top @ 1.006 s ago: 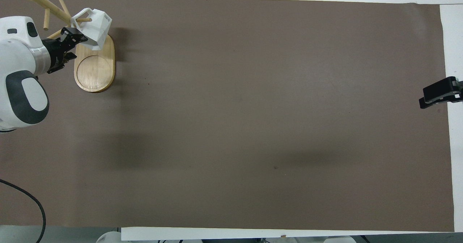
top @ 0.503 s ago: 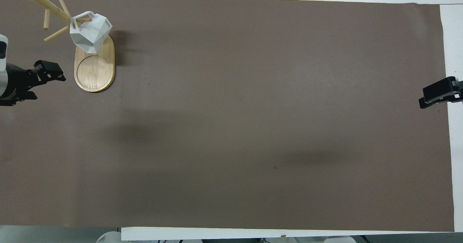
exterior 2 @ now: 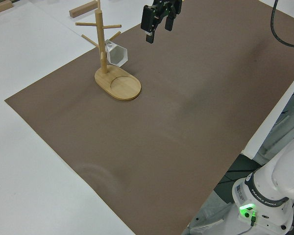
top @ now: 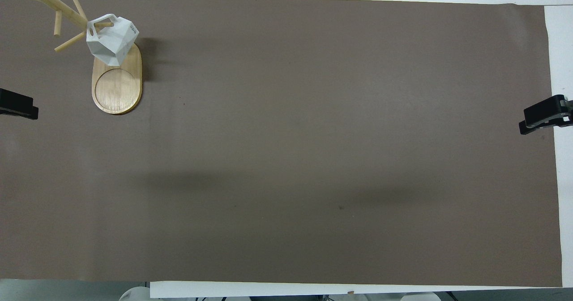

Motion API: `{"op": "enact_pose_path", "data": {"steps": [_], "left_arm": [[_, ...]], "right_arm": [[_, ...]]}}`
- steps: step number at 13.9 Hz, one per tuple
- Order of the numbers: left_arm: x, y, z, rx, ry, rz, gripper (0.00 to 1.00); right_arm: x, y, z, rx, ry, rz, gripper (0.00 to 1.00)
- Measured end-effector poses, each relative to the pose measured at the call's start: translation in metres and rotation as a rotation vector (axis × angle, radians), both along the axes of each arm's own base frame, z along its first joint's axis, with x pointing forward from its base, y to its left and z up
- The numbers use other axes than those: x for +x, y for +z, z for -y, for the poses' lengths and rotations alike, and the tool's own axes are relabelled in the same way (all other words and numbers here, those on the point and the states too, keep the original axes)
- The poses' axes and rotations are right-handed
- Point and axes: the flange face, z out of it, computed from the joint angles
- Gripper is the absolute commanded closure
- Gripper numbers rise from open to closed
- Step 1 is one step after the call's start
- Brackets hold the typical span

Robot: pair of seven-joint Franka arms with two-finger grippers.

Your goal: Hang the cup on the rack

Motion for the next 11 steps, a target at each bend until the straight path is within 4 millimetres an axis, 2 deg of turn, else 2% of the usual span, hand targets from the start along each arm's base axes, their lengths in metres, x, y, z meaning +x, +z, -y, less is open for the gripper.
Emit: {"op": "enact_pose_path", "data": {"steps": [5, 11], "left_arm": [[0.017, -0.016, 0.005, 0.007, -0.016, -0.041, 0.0], [0.022, -0.016, 0.007, 0.004, -0.018, -0.041, 0.0]], "right_arm": [[0.0, 0.0, 0.0, 0.0, 0.0, 0.0, 0.01], [0.0, 0.0, 0.0, 0.0, 0.0, 0.0, 0.01]]}}
